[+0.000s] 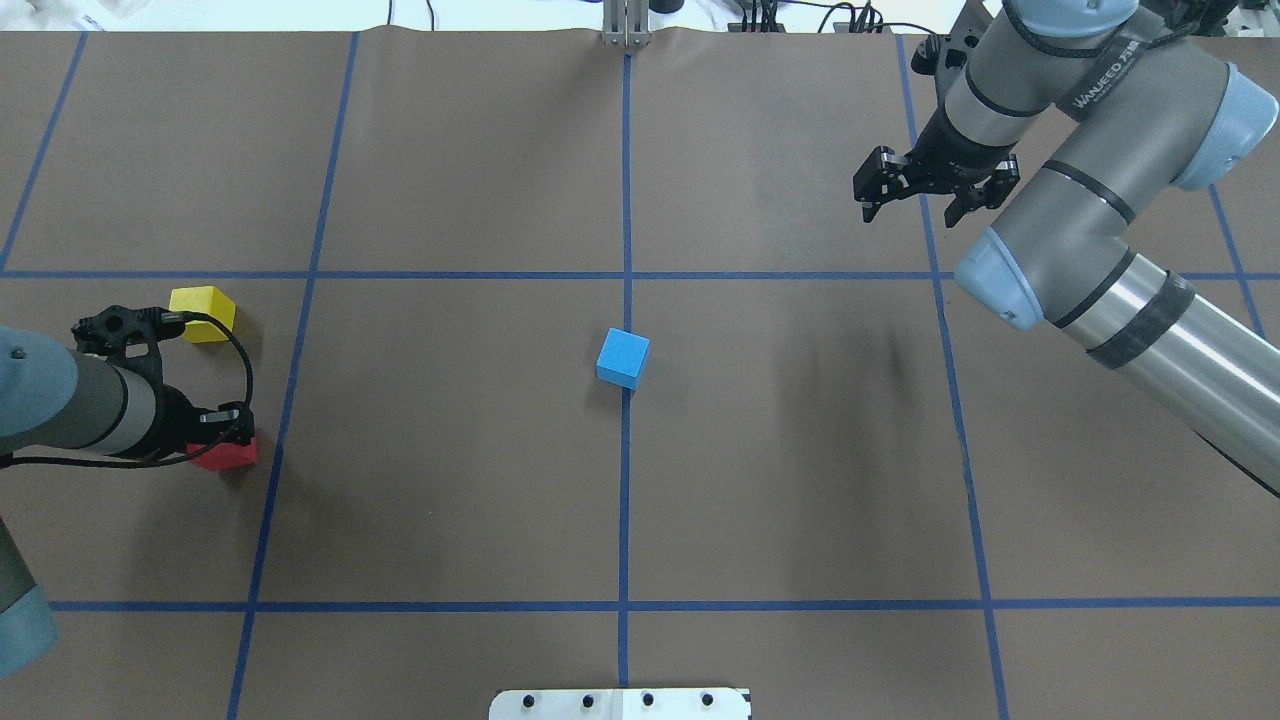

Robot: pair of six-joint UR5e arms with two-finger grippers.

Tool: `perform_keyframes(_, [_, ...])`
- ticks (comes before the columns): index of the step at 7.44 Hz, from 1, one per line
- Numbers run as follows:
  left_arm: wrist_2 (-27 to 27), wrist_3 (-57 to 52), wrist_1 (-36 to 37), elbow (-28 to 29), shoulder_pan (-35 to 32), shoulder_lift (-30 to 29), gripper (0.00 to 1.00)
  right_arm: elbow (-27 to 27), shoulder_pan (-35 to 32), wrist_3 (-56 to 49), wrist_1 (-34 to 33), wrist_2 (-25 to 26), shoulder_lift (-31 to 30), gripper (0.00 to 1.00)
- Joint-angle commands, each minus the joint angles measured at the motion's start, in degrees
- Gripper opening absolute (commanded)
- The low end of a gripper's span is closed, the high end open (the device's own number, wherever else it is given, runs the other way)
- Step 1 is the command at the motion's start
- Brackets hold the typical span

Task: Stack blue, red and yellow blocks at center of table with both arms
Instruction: 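Raise the right gripper away while the left gripper reaches down to the red cube, then grasp the red cube with the left gripper and carry it over the blue cube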

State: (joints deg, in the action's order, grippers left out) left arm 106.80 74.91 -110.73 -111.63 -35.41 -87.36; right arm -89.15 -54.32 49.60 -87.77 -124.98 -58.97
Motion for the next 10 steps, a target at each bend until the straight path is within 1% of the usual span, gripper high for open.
perform_keyframes(1, [0.51,-3.60,14.57,-5.42,-0.27,-7.75,0.00,-0.41,0.00,-0.29,0.05,-0.09,-0.27,1.00])
perform_keyframes(2, [0.42,-7.64,24.49,-5.18,-0.27,-17.48,0.00,-0.41,0.00,-0.29,0.23,-0.09,-0.27,1.00])
perform_keyframes(3, [0.42,-9.50,32.07,-3.35,-0.10,-27.67,0.00,-0.50,-0.09,-0.29,0.49,-0.09,-0.62,1.00])
perform_keyframes(4, [0.42,-9.70,34.85,0.06,-0.01,-35.43,0.00,-0.68,-0.09,-0.29,0.49,-0.09,-0.71,1.00])
perform_keyframes(5, [0.68,-12.05,34.70,3.58,0.34,-39.69,0.00,-0.68,-0.09,-0.29,0.49,0.00,-0.97,1.00])
perform_keyframes(7, [0.60,-18.11,33.39,14.02,0.34,-49.52,0.00,-0.68,-0.09,-0.64,0.67,0.18,-1.41,1.00])
perform_keyframes(8, [0.60,-21.96,31.29,18.42,0.34,-52.36,0.00,-0.59,0.00,-0.65,0.67,0.18,-1.41,1.00])
perform_keyframes(9, [0.60,-24.53,26.57,21.86,0.34,-52.73,0.00,-0.68,0.00,-0.47,0.67,0.26,-1.41,1.00])
perform_keyframes(10, [0.60,-24.64,23.05,24.33,0.69,-53.00,0.00,-0.68,0.00,-0.47,0.67,0.26,-1.41,1.00])
